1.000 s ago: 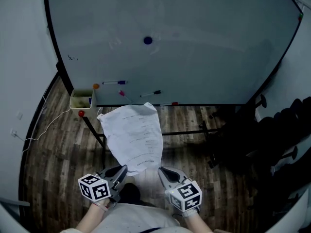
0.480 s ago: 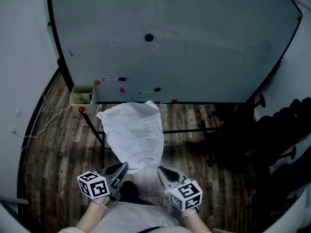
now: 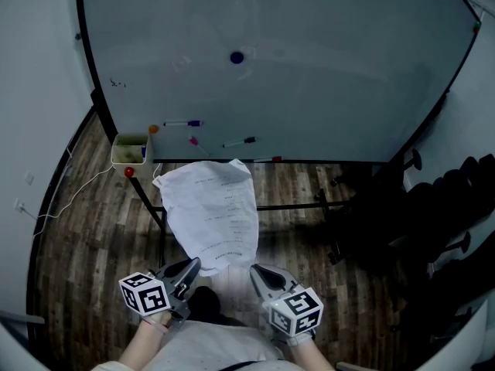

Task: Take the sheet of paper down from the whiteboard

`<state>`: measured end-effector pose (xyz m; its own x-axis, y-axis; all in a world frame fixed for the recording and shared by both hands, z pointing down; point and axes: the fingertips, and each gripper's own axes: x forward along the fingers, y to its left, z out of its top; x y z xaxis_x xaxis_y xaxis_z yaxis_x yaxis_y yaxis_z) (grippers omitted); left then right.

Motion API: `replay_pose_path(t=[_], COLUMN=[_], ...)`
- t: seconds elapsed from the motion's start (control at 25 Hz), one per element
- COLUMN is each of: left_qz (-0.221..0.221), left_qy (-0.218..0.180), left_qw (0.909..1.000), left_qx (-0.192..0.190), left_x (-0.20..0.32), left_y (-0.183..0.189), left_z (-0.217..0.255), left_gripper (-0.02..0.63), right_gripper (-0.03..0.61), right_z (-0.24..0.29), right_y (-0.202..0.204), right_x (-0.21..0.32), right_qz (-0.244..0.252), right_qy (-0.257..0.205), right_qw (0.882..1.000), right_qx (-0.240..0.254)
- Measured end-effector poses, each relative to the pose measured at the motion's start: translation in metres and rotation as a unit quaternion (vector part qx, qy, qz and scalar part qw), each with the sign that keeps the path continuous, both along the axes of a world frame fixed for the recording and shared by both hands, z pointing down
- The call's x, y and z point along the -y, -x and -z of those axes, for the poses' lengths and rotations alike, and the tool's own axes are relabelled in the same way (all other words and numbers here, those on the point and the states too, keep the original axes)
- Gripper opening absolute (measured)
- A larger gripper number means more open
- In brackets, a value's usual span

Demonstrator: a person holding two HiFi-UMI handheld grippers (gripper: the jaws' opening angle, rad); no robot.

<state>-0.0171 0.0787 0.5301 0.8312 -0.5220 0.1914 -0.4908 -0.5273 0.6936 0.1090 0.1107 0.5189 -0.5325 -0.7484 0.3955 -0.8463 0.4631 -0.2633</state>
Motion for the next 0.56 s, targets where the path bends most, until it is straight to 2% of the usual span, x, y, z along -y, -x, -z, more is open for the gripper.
replay_pose_path(t=[0.56], left_qz=[0.002], left_qy=[0.006], left_qw=[1.0000], left_qx=[-0.005], left_x=[0.0044], left_y=[-0.0008], left_z=[0.0047], left_gripper=[0.017], right_gripper=[0.020], right_z=[-0.0051], right_y=[-0.0013], right_x=[0.0051], right_qz=[-0.003], right_qy=[0.008], right_qw=[1.000], right_qx=[0.016])
